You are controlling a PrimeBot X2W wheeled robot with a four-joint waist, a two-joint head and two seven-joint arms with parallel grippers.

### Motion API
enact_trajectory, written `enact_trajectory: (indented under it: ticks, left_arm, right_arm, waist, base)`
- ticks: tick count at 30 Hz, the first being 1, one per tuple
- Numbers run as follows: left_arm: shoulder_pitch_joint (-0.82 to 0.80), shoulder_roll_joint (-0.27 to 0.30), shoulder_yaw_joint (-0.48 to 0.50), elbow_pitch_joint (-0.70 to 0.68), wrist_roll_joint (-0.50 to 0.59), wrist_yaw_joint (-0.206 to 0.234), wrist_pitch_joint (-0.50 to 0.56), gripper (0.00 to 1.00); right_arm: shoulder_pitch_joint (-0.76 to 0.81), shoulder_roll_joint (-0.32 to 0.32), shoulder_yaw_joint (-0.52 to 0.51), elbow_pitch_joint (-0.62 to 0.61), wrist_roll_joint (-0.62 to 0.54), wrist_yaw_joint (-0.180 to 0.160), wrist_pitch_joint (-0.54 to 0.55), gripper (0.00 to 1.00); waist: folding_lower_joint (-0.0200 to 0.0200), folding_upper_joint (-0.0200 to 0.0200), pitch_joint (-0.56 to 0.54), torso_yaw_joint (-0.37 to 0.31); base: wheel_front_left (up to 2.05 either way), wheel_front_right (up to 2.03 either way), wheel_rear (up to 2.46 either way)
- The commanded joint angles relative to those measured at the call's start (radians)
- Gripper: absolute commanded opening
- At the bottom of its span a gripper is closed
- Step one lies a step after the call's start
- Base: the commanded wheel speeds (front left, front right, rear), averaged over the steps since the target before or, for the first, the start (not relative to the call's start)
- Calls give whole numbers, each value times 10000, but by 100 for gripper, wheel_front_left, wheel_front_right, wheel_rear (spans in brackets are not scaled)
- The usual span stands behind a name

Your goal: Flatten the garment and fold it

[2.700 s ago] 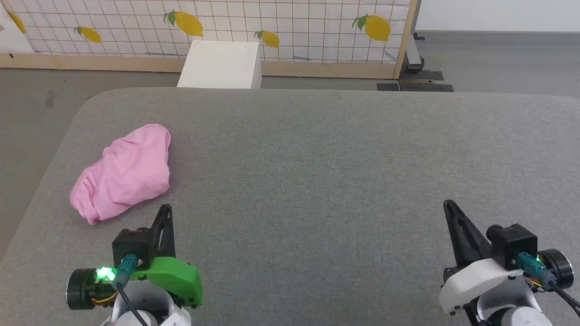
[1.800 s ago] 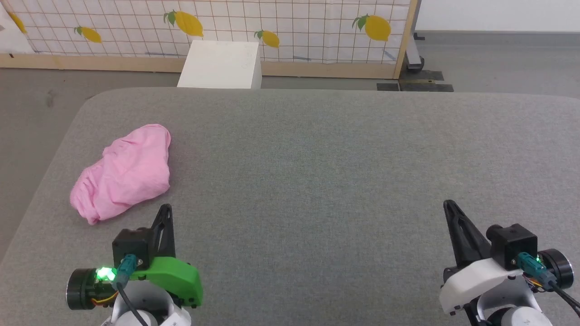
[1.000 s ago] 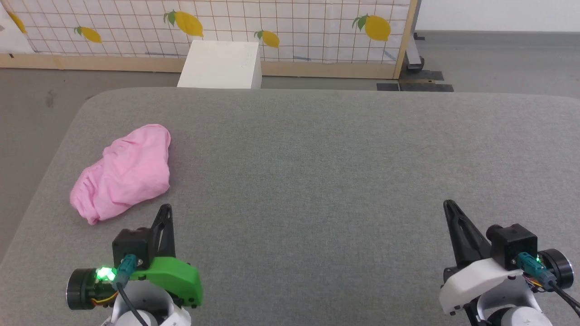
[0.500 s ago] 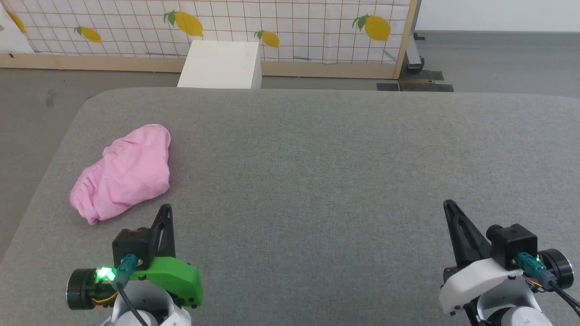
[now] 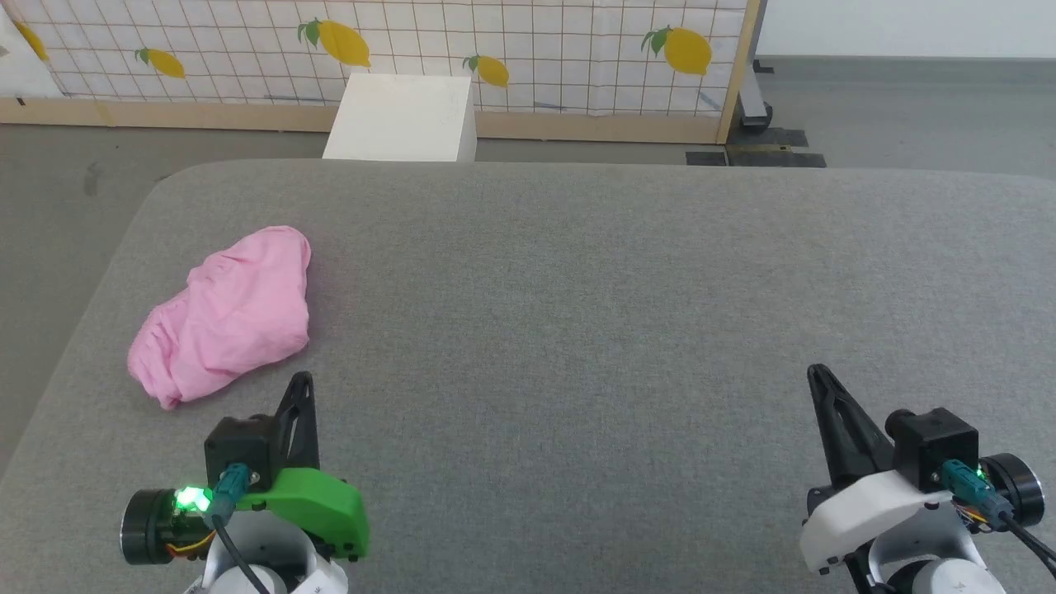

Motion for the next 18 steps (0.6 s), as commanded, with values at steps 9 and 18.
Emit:
enact_trajectory:
  ticks: [9, 18]
  left_arm:
    - [-3, 2, -23, 2, -4, 2, 0, 100]
    - [7, 5, -28, 2, -7, 2, -6, 100]
  right_arm:
    - [5, -8, -4, 0, 2, 2, 0, 100]
    - [-5, -9, -12, -3, 3, 1, -15, 100]
  waist:
    - [1, 0, 0, 0]
    - [2, 0, 2, -1]
  base:
    - [0, 0, 0]
    - [0, 0, 0]
